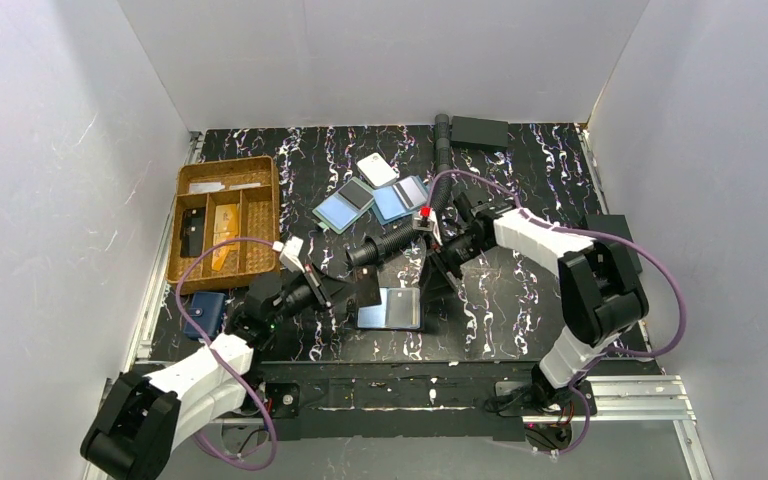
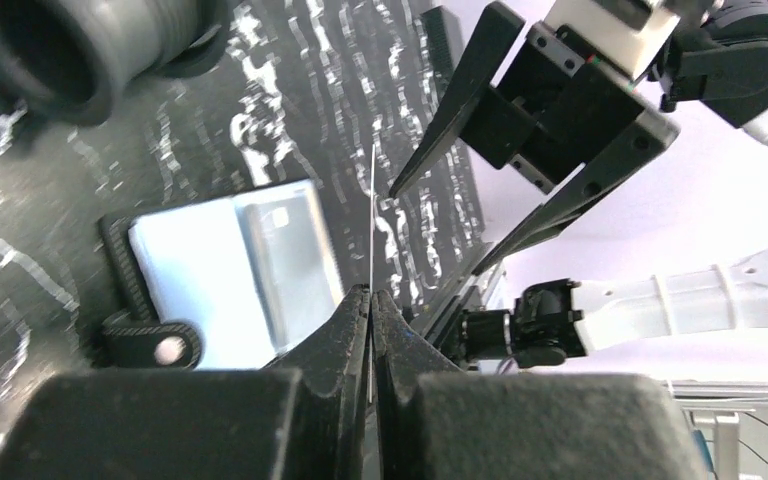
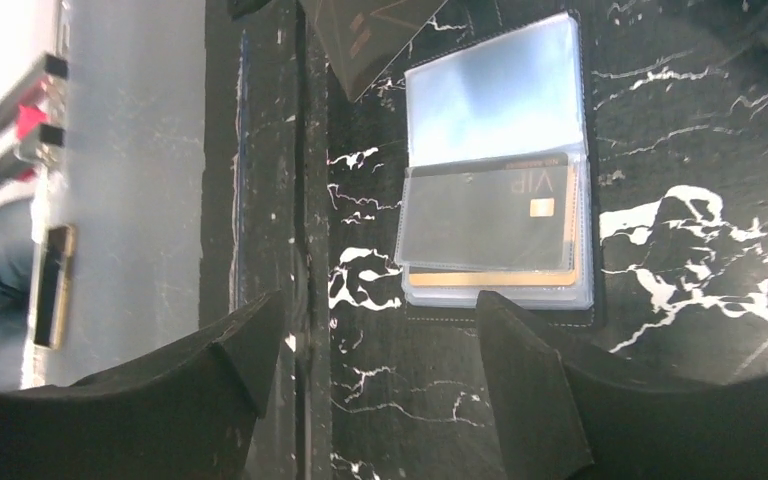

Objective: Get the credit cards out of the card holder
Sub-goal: Remove the credit card from the card holder, then place the credit card in the storage box.

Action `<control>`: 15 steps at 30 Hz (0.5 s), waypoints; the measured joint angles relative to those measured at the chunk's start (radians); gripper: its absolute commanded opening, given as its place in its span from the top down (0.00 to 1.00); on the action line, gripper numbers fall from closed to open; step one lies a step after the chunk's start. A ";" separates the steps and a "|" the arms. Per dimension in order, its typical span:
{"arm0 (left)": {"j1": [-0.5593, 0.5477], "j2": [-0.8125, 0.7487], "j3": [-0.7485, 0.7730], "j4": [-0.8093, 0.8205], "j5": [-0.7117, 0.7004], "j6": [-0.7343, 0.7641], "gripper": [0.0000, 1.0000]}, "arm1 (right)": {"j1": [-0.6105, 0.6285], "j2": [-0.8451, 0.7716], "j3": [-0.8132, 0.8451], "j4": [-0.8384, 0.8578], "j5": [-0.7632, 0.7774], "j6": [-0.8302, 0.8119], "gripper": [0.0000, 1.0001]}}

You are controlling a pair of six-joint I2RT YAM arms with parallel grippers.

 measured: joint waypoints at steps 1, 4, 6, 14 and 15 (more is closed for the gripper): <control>-0.003 -0.001 0.024 -0.014 0.008 -0.003 1.00 | -0.003 -0.013 0.017 -0.052 0.000 -0.065 0.18; -0.016 0.008 0.105 -0.036 0.031 -0.009 1.00 | -0.031 -0.069 0.032 -0.164 -0.002 -0.214 0.16; -0.031 0.018 0.169 -0.040 0.045 -0.010 1.00 | -0.070 -0.126 0.030 -0.217 -0.003 -0.271 0.14; -0.097 0.029 0.304 -0.039 0.033 -0.017 1.00 | -0.153 -0.320 0.067 -0.261 0.049 -0.253 0.02; -0.109 0.029 0.310 -0.040 0.027 -0.016 1.00 | -0.152 -0.331 0.094 -0.266 0.053 -0.243 0.02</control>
